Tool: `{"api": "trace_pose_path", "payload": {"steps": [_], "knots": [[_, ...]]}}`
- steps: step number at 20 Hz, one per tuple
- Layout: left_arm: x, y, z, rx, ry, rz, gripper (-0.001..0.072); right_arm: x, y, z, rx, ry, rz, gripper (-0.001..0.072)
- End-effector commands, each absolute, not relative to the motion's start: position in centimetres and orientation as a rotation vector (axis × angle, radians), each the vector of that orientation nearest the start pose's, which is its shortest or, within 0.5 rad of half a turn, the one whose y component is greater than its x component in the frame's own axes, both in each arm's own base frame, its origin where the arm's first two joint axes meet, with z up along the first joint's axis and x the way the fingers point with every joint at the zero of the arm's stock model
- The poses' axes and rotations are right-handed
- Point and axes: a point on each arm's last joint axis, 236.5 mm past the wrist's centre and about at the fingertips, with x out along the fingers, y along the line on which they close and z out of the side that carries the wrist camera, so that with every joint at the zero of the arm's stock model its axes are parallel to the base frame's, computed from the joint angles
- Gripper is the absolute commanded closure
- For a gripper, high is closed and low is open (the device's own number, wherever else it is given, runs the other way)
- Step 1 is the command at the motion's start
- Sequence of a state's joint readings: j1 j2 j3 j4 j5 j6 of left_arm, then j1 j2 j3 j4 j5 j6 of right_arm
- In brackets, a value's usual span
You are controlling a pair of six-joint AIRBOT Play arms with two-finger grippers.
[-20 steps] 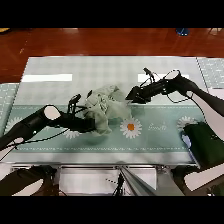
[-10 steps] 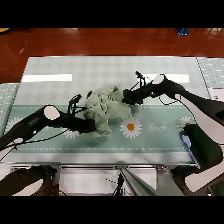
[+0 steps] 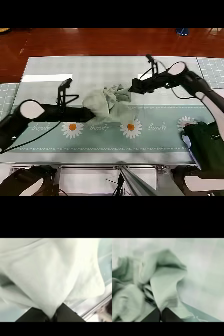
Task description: Fold the shirts.
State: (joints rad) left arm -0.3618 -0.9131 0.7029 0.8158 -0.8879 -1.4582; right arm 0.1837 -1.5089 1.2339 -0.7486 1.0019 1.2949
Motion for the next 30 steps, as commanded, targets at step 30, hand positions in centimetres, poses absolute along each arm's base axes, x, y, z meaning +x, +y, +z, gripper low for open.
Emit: {"api": "trace_pose_path", "payload": {"steps": [30], "knots": [[17.1, -14.0, 44.6, -0.068, 0.236, -0.633, 0.0674, 21.2, 6.1, 40.4, 0.034, 0.399, 0.261, 0.0689]]}}
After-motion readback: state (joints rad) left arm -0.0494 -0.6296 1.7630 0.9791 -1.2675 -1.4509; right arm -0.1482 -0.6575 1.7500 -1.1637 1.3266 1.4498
